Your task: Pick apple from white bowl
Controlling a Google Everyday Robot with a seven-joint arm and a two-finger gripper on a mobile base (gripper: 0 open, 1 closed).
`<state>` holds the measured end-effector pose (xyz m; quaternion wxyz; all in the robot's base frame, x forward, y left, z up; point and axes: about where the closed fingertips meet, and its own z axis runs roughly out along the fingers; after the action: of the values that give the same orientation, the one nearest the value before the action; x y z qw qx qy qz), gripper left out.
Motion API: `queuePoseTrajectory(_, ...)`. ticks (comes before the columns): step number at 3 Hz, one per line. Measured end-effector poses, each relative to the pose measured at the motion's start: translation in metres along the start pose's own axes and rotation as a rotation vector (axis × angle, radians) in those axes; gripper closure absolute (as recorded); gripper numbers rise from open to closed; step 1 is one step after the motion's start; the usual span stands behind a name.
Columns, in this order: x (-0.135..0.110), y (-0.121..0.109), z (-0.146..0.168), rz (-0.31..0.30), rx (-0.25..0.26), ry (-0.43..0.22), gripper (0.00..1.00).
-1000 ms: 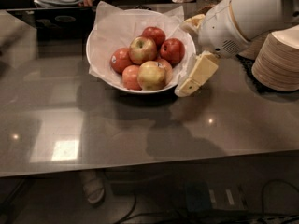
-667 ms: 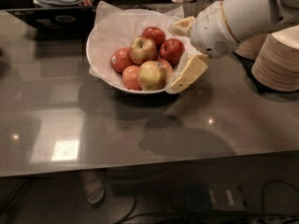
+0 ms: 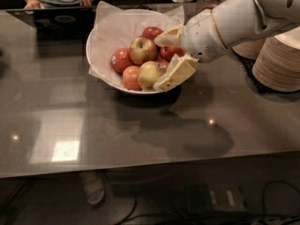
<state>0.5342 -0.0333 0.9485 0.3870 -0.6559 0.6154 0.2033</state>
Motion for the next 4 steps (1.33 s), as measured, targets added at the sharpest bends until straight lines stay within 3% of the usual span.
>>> queuePoseTrajectory(3, 0.0055, 0.0006, 0.0062, 0.019, 0.003, -0.008, 0.39)
queuePoseTrajectory(4, 0.0104, -0.0004, 0.0102, 0.033, 0.007, -0.003, 0.35)
